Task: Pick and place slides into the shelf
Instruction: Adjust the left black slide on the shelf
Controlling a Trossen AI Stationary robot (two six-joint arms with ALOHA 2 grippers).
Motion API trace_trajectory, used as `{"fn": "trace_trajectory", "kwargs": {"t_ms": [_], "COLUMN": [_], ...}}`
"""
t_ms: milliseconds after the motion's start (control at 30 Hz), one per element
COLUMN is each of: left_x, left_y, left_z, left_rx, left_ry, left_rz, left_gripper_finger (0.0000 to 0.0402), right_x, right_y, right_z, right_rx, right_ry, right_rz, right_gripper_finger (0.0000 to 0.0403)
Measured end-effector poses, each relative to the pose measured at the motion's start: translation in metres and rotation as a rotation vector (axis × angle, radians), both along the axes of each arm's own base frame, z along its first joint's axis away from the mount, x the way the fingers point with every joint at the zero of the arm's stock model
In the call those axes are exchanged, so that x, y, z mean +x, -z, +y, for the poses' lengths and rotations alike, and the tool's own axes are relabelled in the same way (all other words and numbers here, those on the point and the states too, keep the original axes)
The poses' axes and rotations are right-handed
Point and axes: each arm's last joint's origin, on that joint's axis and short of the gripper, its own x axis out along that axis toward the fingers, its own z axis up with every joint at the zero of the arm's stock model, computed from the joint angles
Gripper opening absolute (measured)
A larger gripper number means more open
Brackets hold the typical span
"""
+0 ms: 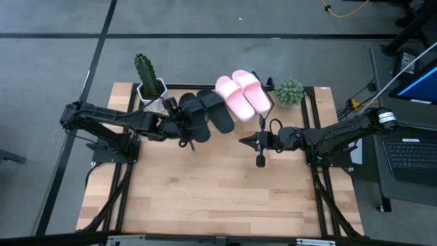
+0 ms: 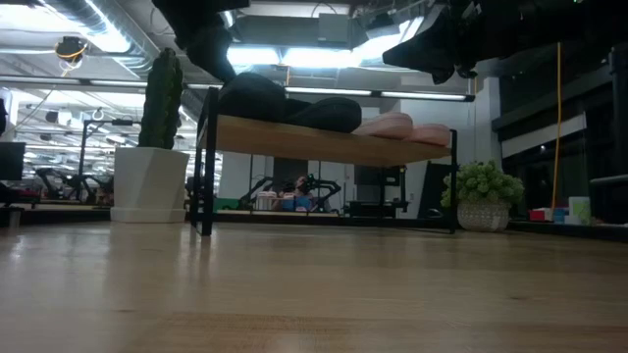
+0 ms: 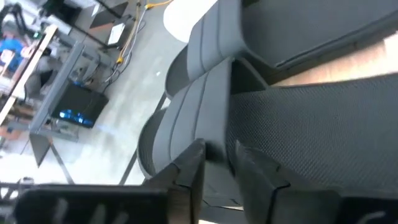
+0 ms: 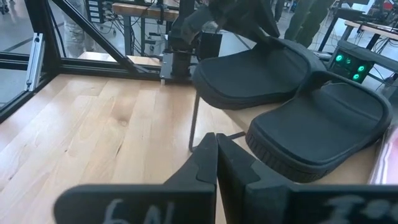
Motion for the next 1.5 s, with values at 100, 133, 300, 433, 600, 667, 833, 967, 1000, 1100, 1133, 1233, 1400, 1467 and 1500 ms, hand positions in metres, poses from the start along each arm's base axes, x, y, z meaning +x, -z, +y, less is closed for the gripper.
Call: {"fn": "trace_trajectory", "kwargs": {"t_ms": [100,133,300,433,600,667,833,967,1000,1100,1133,1233,1400,1467,1500], "left_x": [0.000,0.002,0.004,0.005,0.005,0.005,0.005,0.005,0.005,0.005,0.005,0.005,0.007,0.008,0.008], "left_y": [0.002,0.003,0.005,0.005,0.004,0.004,0.004,0.004,0.004,0.004,0.004,0.004,0.006,0.010,0.013], "left_z": [0.005,0.007,0.008,0.007,0.006,0.005,0.005,0.005,0.005,0.005,0.005,0.006,0.010,0.012,0.013], "left_rx": [-0.008,-0.012,-0.016,-0.014,-0.002,0.003,-0.009,-0.011,-0.011,-0.010,-0.010,-0.009,-0.082,-0.092,-0.094], "left_ry": [-0.028,-0.032,-0.037,-0.042,-0.083,-0.093,-0.107,-0.120,-0.120,-0.122,-0.122,-0.122,-0.106,-0.109,-0.111], "left_rz": [0.002,0.008,0.007,-0.012,-0.053,-0.064,-0.085,-0.100,-0.100,-0.101,-0.102,-0.101,-0.100,-0.095,-0.090], "left_gripper_finger": [0.0050,0.0042,0.0007,0.0005,0.0002,0.0002,0.0001,0.0001,0.0001,0.0001,0.0001,0.0000,0.0000,0.0000,0.0000], "right_x": [0.000,0.000,-0.001,-0.001,-0.001,-0.001,-0.001,-0.001,-0.001,-0.001,-0.001,-0.001,-0.001,-0.001,-0.001], "right_y": [0.000,0.001,0.003,0.004,0.004,0.004,0.004,0.004,0.004,0.004,0.004,0.004,0.004,0.004,0.004], "right_z": [0.000,0.000,0.000,0.000,0.000,0.000,0.000,0.000,0.000,0.000,0.000,0.000,0.000,0.000,0.000], "right_rx": [-0.001,-0.001,0.006,0.005,0.005,0.005,0.005,0.005,0.005,0.004,0.004,0.004,0.007,0.007,0.008], "right_ry": [0.000,0.000,0.002,0.002,0.002,0.002,0.002,0.002,0.002,0.002,0.002,0.002,0.002,0.002,0.002], "right_rz": [0.005,0.009,0.030,0.041,0.043,0.043,0.043,0.043,0.043,0.043,0.043,0.043,0.043,0.043,0.043], "right_gripper_finger": [0.0005,0.0005,0.0005,0.0005,0.0005,0.0005,0.0005,0.0005,0.0005,0.0005,0.0005,0.0005,0.0005,0.0005,0.0005]}}
